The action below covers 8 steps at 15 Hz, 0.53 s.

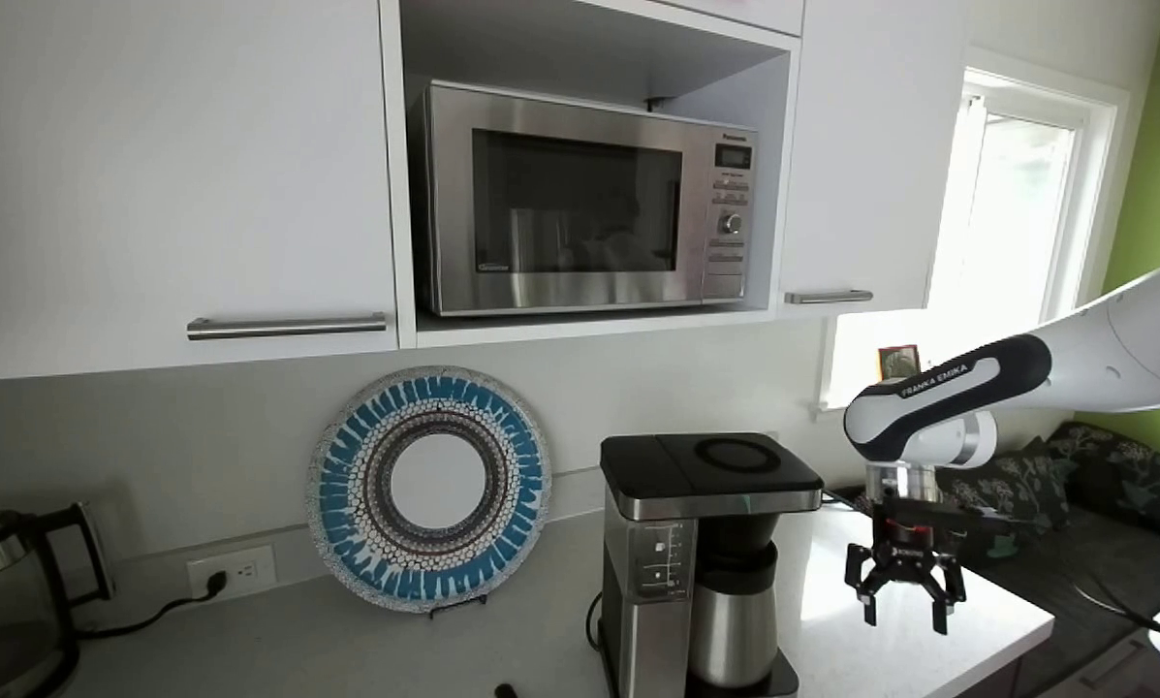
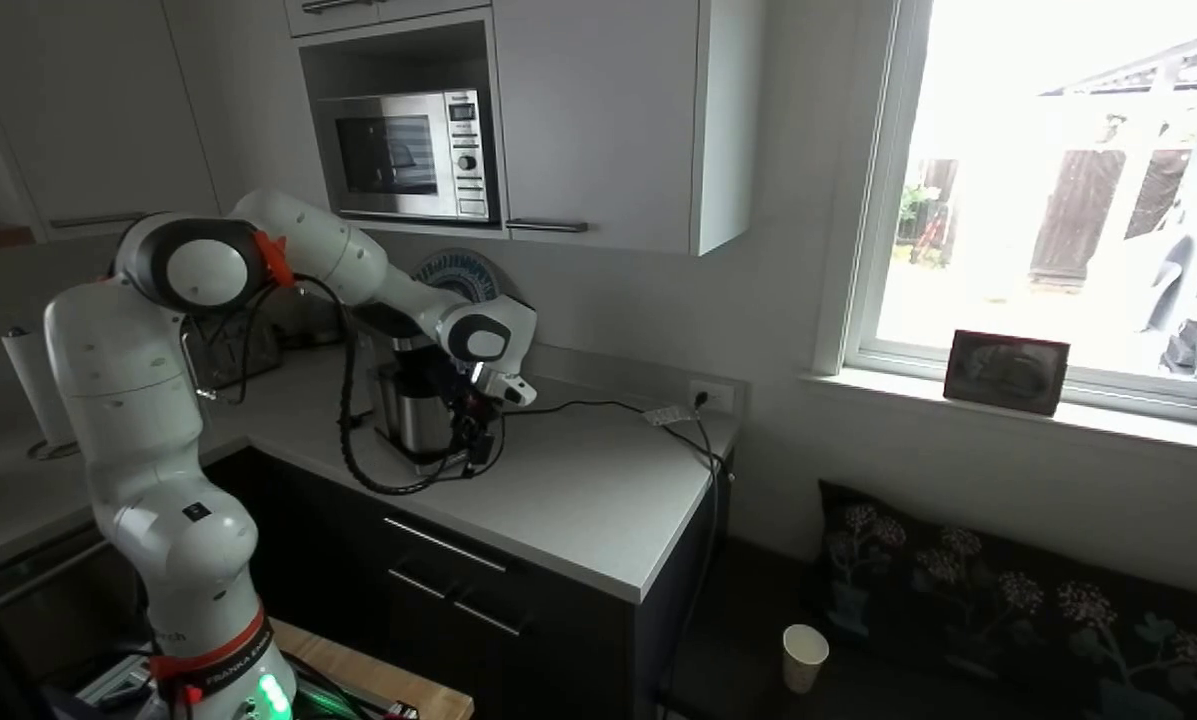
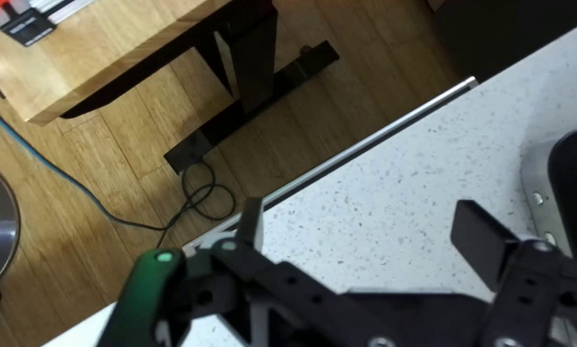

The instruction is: Press a button on the base of the coffeemaker

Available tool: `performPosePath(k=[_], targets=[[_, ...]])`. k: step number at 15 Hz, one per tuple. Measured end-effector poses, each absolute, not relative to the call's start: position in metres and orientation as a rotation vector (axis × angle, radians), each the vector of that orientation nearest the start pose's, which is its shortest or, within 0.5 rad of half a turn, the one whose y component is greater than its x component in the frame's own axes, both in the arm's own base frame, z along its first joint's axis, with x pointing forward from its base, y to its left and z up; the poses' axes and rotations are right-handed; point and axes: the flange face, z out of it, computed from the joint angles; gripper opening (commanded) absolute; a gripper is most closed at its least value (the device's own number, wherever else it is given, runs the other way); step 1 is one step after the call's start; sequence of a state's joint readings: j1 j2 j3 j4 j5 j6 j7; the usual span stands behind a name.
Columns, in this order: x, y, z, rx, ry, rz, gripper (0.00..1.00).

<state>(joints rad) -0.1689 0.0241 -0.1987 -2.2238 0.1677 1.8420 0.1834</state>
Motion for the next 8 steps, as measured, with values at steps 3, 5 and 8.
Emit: performPosePath(k=[3,5,8], targets=[[0.461,-0.152,0.31,-2.634,1.062,0.575,1.0],[0.465,-0.145,0.295,-2.537,1.137,0.582,1.0],[0.469,-0.134,0.278,-2.407,1.213,0.566,1.0]])
